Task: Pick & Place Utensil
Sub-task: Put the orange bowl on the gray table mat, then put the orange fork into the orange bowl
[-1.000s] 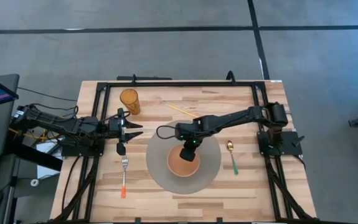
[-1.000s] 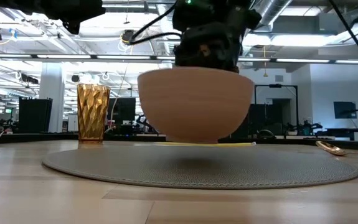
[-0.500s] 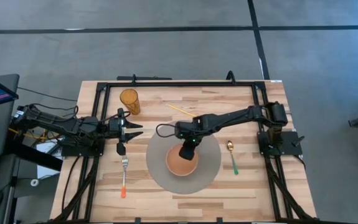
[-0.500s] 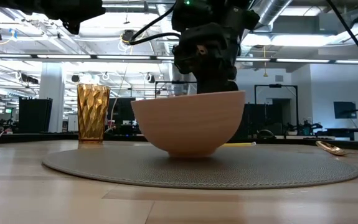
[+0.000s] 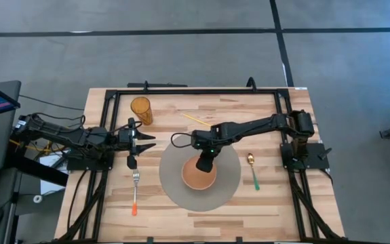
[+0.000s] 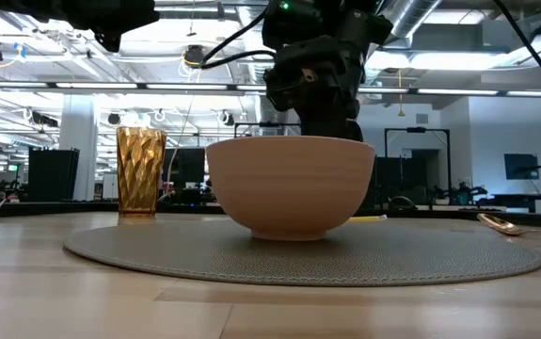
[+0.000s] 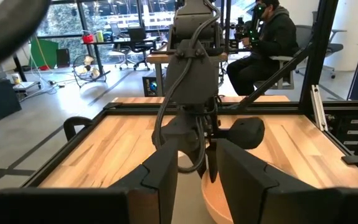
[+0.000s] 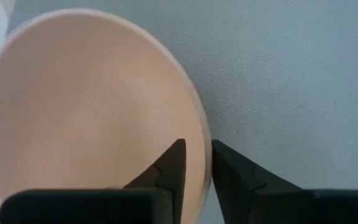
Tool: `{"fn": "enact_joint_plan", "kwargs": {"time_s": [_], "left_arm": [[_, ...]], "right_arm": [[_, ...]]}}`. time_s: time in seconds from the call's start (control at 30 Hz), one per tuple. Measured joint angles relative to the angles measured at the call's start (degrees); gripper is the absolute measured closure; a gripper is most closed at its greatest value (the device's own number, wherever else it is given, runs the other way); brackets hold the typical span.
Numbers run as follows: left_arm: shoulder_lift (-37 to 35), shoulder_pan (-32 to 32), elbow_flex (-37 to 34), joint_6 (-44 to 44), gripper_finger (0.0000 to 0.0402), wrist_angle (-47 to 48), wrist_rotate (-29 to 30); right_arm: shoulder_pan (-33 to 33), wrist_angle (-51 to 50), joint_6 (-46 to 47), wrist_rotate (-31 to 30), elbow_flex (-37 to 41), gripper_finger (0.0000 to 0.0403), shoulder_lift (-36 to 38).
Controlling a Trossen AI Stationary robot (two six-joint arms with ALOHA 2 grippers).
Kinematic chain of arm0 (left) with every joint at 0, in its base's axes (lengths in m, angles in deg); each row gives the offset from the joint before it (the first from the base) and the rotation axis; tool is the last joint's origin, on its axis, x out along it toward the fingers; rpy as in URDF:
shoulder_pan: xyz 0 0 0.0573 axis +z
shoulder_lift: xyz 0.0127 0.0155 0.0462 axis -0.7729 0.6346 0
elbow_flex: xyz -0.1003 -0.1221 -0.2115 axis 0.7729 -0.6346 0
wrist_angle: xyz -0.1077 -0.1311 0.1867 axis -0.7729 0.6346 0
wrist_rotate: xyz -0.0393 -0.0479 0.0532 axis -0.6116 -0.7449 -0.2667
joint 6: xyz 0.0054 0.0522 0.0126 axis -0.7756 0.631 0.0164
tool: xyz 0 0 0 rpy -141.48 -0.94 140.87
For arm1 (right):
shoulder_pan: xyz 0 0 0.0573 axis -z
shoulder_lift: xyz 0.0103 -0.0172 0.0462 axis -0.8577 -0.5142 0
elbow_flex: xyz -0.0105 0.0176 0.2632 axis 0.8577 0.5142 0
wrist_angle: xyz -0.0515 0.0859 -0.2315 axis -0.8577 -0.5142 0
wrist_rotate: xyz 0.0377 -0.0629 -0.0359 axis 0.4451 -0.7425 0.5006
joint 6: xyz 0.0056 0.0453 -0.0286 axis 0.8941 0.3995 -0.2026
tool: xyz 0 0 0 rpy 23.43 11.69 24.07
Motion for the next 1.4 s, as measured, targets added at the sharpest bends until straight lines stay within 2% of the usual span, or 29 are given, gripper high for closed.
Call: {"fn": "enact_joint_plan", "kwargs": {"time_s": [0.23, 0.47, 0.57, 0.7, 0.83, 1.0, 1.07, 1.23, 1.3, 1.4], "left_arm": [[0.0, -0.01, 0.02, 0.0, 0.0289, 0.0, 0.0], [0.01, 0.0, 0.02, -0.37, 0.0289, 0.0, -0.02], [0.02, 0.01, 0.02, -3.61, 0.0289, 0.0, -1.28], [0.73, -0.09, 0.02, -8.82, 0.0289, -0.01, -5.24], [2.66, -1.39, 0.14, -13.19, 0.0289, -0.14, -5.79], [9.25, -2.3, 5.96, -11.82, 0.0289, 0.73, -5.71], [12.65, -2.31, 10.58, -10.34, 0.0289, 5.95, -5.29], [21.11, -2.6, 23.08, -14.2, 0.0289, 28.58, 3.64], [24.24, -2.65, 26.44, -21.54, 0.0289, 37.06, 2.33], [27.88, -3.09, 28.3, -37.25, 0.0289, 46.59, -4.4]], "right_arm": [[-0.04, -1.31, -0.15, 0.02, 0.04, 0.0335, 3.82], [-0.04, -3.71, -1.56, -0.2, 0.04, 0.0335, 11.14], [-0.09, -3.47, -2.44, -0.51, 0.04, 0.0335, 14.55], [-2.05, -2.76, -8.6, -5.86, 0.04, 0.0335, 18.48], [-4.73, -2.49, -14.07, -9.5, 0.2, 0.0335, 23.44], [-8.01, 4.76, -21.0, -14.46, 7.22, 0.0335, 32.41], [-8.64, 10.14, -22.26, -15.29, 12.57, 0.0335, 36.67], [-8.81, 31.91, -26.35, -15.24, 29.43, 0.0335, 46.53], [-8.36, 38.0, -28.96, -15.26, 34.1, 0.0335, 49.39], [-6.61, 43.02, -30.33, -15.2, 36.62, 0.0335, 52.8]]}}
